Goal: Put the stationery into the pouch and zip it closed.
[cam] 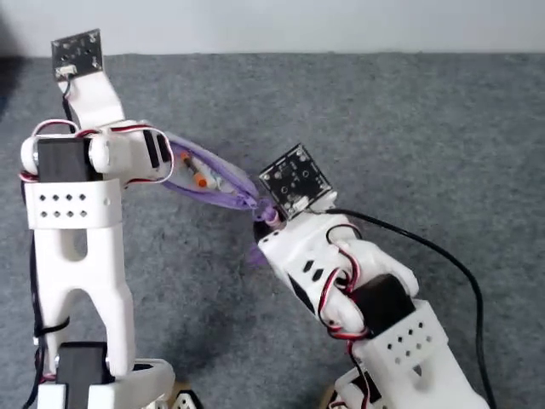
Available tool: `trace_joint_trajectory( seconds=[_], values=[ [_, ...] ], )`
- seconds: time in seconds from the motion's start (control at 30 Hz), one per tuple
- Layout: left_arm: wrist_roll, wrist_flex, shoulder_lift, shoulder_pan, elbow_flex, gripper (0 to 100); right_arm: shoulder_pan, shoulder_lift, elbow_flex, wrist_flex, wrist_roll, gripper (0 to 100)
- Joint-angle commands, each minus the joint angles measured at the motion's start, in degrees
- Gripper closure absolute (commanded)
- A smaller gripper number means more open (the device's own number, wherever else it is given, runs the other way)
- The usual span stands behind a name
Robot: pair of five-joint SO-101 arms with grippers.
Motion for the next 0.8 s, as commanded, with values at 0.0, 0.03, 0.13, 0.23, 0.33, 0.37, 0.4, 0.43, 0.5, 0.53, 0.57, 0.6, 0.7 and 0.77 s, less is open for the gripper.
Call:
trace_joint_trajectory(
  seconds=[0.0, 0.03, 0.13, 0.23, 0.33, 0.37, 0.4, 0.43, 0.5, 0.53, 0.57, 0.6, 0.7, 0.77],
  values=[
    [0.44, -4.75, -2.64, 1.58, -1.36, 84, -0.92, -2.07, -0.44, 1.98, -0.35, 99.1],
    [0.44, -6.07, -2.55, 2.90, -1.36, 84, -1.01, -2.07, -0.44, 2.33, -1.32, 99.1],
    [0.44, -10.99, -2.55, 9.23, -1.27, 84, -1.10, -2.07, -0.53, 4.44, -4.57, 99.1],
    [0.26, -15.82, -0.53, 16.53, -1.36, 84, -1.10, -2.15, -0.53, 6.64, -7.21, 99.1],
    [0.26, -19.52, 4.04, 22.59, -1.54, 84, -1.10, -4.26, -0.26, 8.57, -8.26, 99.1],
    [0.26, -20.57, 5.71, 24.26, -1.54, 84, -1.19, -5.67, 0.26, 8.75, -8.09, 99.1],
    [0.26, -21.63, 7.12, 25.58, -1.54, 84, -1.19, -7.08, 1.14, 8.75, -7.91, 99.1],
    [0.26, -22.59, 8.35, 27.08, -1.54, 84, -1.27, -8.75, 2.11, 8.84, -7.82, 99.1],
    [0.26, -24.53, 9.67, 29.27, -1.63, 84, -1.36, -12.35, 4.75, 10.07, -7.82, 99.1],
    [0.26, -25.41, 9.93, 29.98, -1.98, 84, -1.36, -14.29, 6.33, 10.59, -7.91, 99.1],
    [0.26, -26.11, 10.11, 30.42, -2.51, 84, -1.36, -16.22, 7.82, 10.86, -8.00, 99.1],
    [0.26, -26.64, 10.11, 30.68, -3.21, 84, -1.27, -18.24, 9.23, 10.86, -8.00, 99.1],
    [0.26, -26.46, 9.85, 30.59, -5.93, 84, -1.01, -23.78, 11.96, 10.86, -8.18, 99.1],
    [0.26, -26.02, 9.58, 30.33, -7.16, 84, -1.01, -26.42, 13.54, 10.68, -8.26, 99.1]
  ],
)
